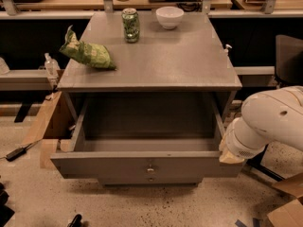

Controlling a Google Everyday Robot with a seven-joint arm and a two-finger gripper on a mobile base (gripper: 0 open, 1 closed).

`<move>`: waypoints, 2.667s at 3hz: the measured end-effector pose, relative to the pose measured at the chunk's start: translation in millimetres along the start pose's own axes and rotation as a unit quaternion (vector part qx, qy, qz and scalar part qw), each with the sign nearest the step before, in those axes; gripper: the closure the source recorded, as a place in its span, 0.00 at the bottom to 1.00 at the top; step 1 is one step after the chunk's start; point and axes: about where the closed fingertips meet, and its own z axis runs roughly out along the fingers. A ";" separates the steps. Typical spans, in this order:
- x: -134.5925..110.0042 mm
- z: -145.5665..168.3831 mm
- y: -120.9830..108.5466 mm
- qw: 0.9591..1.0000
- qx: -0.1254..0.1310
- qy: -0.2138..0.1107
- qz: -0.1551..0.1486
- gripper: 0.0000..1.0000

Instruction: Open top drawer

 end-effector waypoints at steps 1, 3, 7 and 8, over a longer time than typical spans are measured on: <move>0.0 0.0 0.0 1.000 0.000 0.000 0.000 0.35; -0.3 -0.3 0.1 1.000 0.000 0.000 -0.001 0.00; -23.7 36.4 52.6 0.996 -0.082 0.023 0.017 0.61; -22.7 30.3 64.2 0.995 -0.087 0.031 0.024 0.83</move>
Offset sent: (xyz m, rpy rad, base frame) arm 0.0000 0.0000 0.0000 0.0000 0.0000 0.0000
